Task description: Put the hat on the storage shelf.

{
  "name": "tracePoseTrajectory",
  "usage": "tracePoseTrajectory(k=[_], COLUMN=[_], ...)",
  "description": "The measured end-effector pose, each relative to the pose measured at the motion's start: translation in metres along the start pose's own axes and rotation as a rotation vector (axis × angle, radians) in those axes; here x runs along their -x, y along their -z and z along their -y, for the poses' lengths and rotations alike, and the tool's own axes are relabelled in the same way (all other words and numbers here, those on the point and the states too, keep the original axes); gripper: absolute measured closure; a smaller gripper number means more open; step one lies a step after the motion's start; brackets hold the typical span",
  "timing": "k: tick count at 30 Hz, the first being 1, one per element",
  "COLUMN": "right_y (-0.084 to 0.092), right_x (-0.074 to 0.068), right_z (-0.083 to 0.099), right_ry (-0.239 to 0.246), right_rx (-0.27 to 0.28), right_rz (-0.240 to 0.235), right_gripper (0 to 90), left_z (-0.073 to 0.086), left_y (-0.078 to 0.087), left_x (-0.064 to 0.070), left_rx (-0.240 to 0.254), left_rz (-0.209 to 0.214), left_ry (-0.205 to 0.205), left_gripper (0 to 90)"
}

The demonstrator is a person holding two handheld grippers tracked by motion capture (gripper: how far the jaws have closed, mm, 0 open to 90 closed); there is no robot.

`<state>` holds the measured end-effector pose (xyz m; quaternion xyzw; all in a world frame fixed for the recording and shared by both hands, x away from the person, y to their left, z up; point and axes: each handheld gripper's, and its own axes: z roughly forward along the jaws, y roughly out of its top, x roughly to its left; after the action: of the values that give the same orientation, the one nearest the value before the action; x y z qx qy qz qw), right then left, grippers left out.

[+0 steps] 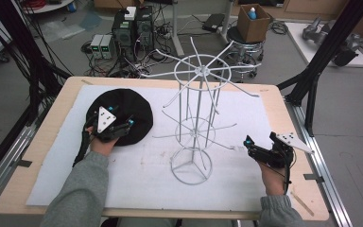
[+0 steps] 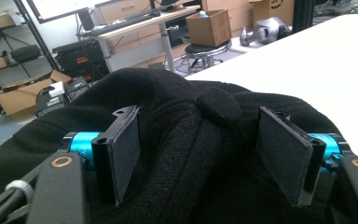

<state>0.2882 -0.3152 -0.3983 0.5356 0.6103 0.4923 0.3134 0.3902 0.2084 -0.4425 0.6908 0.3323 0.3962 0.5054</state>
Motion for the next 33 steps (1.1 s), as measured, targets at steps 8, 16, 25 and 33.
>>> tracePoseTrajectory(k=[8, 16, 25, 33], right_y=[0.001, 0.002, 0.003, 0.002], right_x=[0.001, 0.002, 0.002, 0.003], right_z=[0.0, -0.001, 0.0, 0.0], right_ry=[-0.008, -0.018, -0.039, -0.038], right_rx=[0.009, 0.015, 0.015, 0.015], right_rz=[0.006, 0.006, 0.006, 0.006], right_gripper=[2.8, 2.8, 2.8, 2.8], left_z=[0.0, -0.001, -0.008, -0.017], left_y=[-0.001, 0.0, 0.008, 0.02], left_x=[0.002, 0.004, -0.001, -0.014], left_rx=[-0.012, -0.052, -0.015, 0.068], left_rz=[0.005, -0.033, -0.039, -0.024], left_ry=[-0.03, -0.043, 0.011, 0.087], left_gripper=[45.5, 67.6, 80.0, 82.1])
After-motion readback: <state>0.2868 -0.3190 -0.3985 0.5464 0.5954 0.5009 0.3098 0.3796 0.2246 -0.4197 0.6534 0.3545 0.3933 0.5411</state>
